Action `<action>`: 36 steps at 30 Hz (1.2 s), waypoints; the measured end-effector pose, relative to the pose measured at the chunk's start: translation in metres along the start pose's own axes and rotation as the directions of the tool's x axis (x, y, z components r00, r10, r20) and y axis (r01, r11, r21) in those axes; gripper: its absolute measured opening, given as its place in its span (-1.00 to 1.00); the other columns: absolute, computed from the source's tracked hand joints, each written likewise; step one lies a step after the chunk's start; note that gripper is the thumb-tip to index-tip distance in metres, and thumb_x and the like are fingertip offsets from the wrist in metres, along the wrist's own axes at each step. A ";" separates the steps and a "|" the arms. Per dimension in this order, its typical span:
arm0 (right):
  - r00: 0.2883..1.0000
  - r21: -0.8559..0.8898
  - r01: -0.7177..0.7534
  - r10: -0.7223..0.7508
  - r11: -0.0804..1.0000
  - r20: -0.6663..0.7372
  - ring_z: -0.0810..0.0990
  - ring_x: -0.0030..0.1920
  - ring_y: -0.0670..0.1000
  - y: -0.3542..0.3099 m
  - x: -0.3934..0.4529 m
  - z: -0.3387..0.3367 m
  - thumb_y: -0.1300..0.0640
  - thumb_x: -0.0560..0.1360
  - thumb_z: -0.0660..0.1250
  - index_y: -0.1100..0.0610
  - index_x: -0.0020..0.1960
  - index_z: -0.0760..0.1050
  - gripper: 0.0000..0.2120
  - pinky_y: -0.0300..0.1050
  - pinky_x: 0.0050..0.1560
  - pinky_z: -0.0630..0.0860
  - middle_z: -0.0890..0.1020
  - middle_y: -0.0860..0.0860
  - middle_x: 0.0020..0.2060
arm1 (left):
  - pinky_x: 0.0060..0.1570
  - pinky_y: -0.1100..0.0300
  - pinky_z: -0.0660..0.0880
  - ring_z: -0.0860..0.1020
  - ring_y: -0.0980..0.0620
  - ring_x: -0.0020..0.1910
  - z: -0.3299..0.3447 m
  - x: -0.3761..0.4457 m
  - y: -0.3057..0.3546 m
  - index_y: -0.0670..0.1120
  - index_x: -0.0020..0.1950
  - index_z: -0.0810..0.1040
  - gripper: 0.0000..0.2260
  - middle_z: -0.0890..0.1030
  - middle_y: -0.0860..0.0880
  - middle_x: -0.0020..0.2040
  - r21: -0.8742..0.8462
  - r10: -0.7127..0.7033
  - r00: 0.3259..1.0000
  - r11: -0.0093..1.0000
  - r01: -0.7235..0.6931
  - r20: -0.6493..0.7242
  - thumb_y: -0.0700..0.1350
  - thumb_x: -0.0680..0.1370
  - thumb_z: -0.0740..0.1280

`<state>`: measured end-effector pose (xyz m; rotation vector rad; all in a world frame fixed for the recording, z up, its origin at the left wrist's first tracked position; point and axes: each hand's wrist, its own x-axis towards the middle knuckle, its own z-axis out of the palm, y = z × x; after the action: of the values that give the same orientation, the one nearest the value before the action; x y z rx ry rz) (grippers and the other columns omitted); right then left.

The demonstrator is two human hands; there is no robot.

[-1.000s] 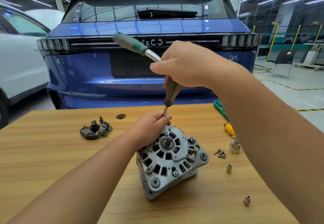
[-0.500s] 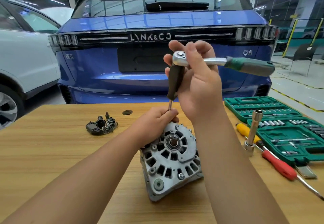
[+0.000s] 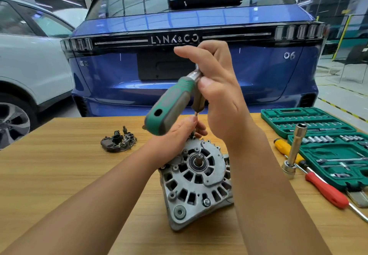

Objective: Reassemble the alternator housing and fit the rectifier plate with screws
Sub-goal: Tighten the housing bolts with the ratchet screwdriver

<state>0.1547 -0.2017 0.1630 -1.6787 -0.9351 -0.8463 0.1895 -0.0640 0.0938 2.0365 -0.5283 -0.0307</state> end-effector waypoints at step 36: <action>0.953 0.392 -0.019 0.136 0.920 -0.271 0.58 0.10 0.19 0.006 0.003 -0.001 0.44 0.53 0.33 0.12 -0.08 0.51 -0.78 0.05 0.13 0.53 0.61 0.17 0.11 | -0.04 0.41 0.42 0.57 0.29 -0.04 0.000 -0.002 0.005 -0.09 0.09 0.61 -0.55 0.66 0.22 -0.08 0.043 0.032 0.999 0.999 -0.033 0.011 0.12 0.73 0.00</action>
<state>0.1617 -0.2034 0.1637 -1.2022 -0.7633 -0.7730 0.1860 -0.0652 0.0972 2.0707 -0.5729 -0.0103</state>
